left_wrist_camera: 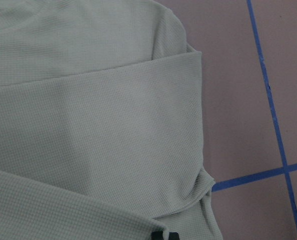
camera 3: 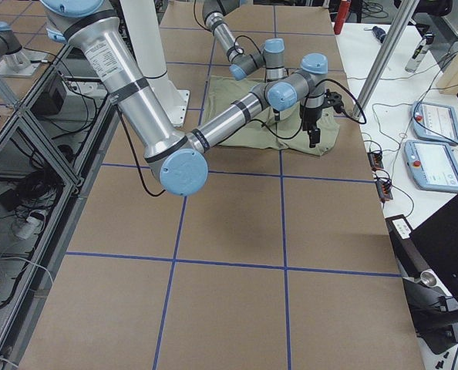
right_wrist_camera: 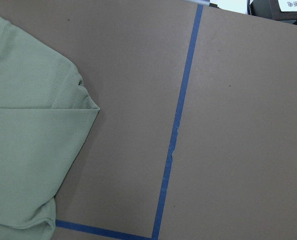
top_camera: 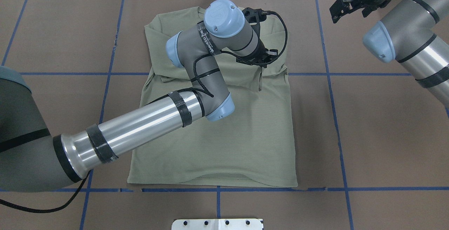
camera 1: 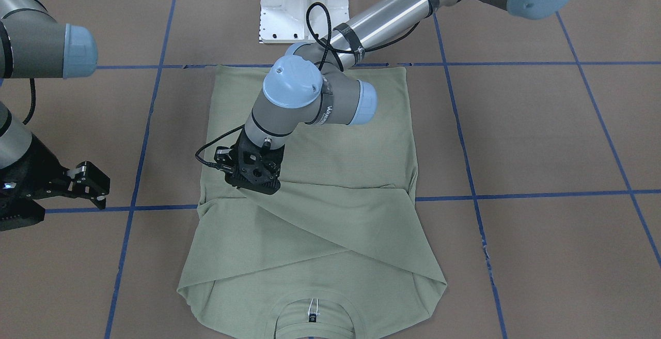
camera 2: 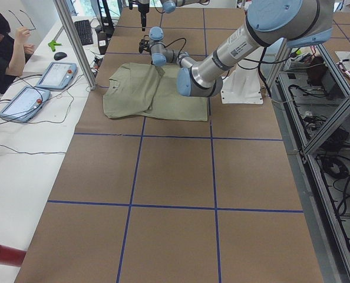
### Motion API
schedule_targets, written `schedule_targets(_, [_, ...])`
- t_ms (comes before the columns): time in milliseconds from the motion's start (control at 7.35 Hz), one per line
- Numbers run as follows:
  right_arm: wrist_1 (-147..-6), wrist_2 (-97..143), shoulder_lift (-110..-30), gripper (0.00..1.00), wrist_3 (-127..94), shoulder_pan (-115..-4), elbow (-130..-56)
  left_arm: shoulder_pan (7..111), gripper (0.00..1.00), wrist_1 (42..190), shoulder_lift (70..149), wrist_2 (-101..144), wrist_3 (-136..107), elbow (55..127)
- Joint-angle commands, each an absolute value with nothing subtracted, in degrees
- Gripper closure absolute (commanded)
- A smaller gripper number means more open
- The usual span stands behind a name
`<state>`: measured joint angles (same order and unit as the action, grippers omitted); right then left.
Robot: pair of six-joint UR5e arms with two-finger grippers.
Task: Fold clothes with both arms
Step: 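Carry the sleeve with the left gripper across the shirt body toward the collar, then release the sleeve and move both grippers to the hem corners nearest the robot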
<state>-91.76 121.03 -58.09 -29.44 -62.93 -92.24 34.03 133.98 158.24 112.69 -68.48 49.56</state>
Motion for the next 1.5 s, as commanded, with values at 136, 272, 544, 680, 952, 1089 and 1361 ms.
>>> schedule_targets(136, [-91.7,121.0,-58.1,0.00,-29.4,-62.8,-91.8,34.2,0.00,135.3,158.2,111.7,-69.3,49.3])
schedule_targets(272, [-91.8,121.0,-58.2,0.00,-29.4,-62.8,-91.6,35.1,0.00,134.9,158.1,111.7,-70.4,49.3])
schedule_targets(544, [-91.8,121.2,-58.4,0.00,-31.0,-62.8,-91.9,38.0,0.00,131.3,157.4,115.4,-69.0,49.8])
schedule_targets(680, [-91.8,121.6,-59.8,0.00,-34.4,-62.3,-93.5,38.4,0.00,126.0,154.1,116.2,-65.1,54.2])
schedule_targets(952, [-91.7,121.6,-65.0,0.00,-44.9,-56.7,-103.0,39.5,0.00,121.2,140.2,116.9,-60.0,71.2])
schedule_targets(1089, [-91.7,121.0,-68.4,0.00,-52.0,-52.7,-108.8,39.9,0.00,121.7,133.8,117.4,-59.8,77.9])
schedule_targets(1361, [-91.6,114.3,-73.5,0.00,-67.4,-41.8,-120.8,39.8,0.00,122.2,119.5,117.1,-60.4,92.2])
